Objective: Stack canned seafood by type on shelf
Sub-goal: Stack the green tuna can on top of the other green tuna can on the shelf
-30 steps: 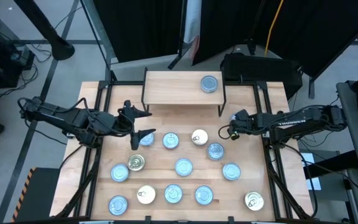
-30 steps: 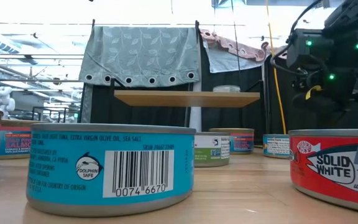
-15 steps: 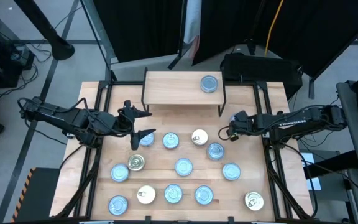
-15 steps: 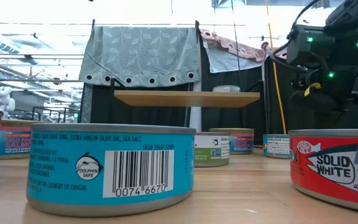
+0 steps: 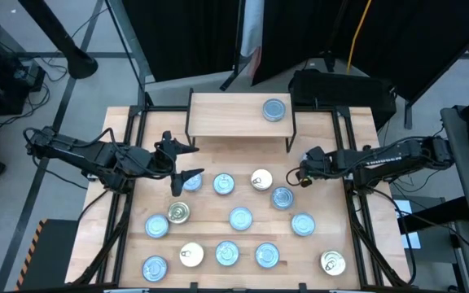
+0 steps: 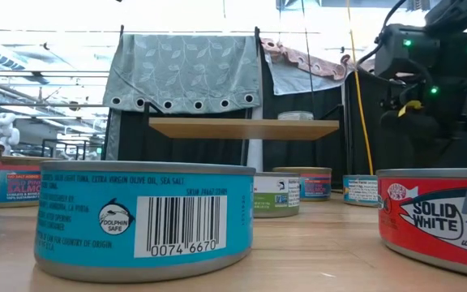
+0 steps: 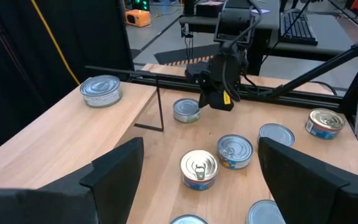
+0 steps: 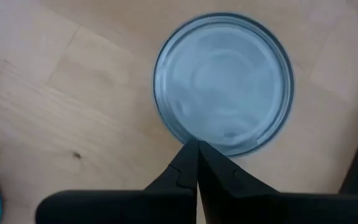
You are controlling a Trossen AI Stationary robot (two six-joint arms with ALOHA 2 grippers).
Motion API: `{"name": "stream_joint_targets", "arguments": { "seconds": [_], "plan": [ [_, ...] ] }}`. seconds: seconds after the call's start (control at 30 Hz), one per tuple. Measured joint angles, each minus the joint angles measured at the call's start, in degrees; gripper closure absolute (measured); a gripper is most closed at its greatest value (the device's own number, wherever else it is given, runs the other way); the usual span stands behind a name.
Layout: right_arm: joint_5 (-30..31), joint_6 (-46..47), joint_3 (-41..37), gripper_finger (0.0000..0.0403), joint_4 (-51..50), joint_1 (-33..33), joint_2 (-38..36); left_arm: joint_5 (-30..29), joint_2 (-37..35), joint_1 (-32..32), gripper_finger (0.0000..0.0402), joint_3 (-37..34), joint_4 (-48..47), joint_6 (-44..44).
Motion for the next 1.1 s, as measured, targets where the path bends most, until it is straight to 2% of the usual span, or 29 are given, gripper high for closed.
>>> {"name": "stream_joint_targets", "arguments": {
  "seconds": [0.37,0.67,0.87,0.97,1.03,1.1],
  "plan": [
    [0.43,0.60,0.00,0.0402,-0.14,0.61,0.35,0.00,0.02,0.00,0.0088,0.00,0.00,0.00],
    [0.68,0.94,0.33,0.0403,-0.34,0.61,5.95,0.00,0.02,0.02,0.0088,0.00,0.02,-0.11],
    [0.03,0.98,0.34,0.0403,-0.34,0.61,6.64,0.00,0.01,0.00,0.0088,0.00,-0.02,-0.13],
    [-2.18,1.04,0.34,0.0403,-0.32,0.79,6.64,0.00,0.00,0.00,0.0088,0.00,-0.18,-0.13],
    [-6.99,1.73,-0.47,0.0403,0.52,1.28,7.11,0.00,0.02,0.00,0.0088,0.00,-0.31,-0.15],
    [-8.09,2.04,-0.61,0.0403,-0.39,2.00,7.44,0.00,0.02,0.00,0.0088,0.00,-0.46,-0.15]
  ]
}}
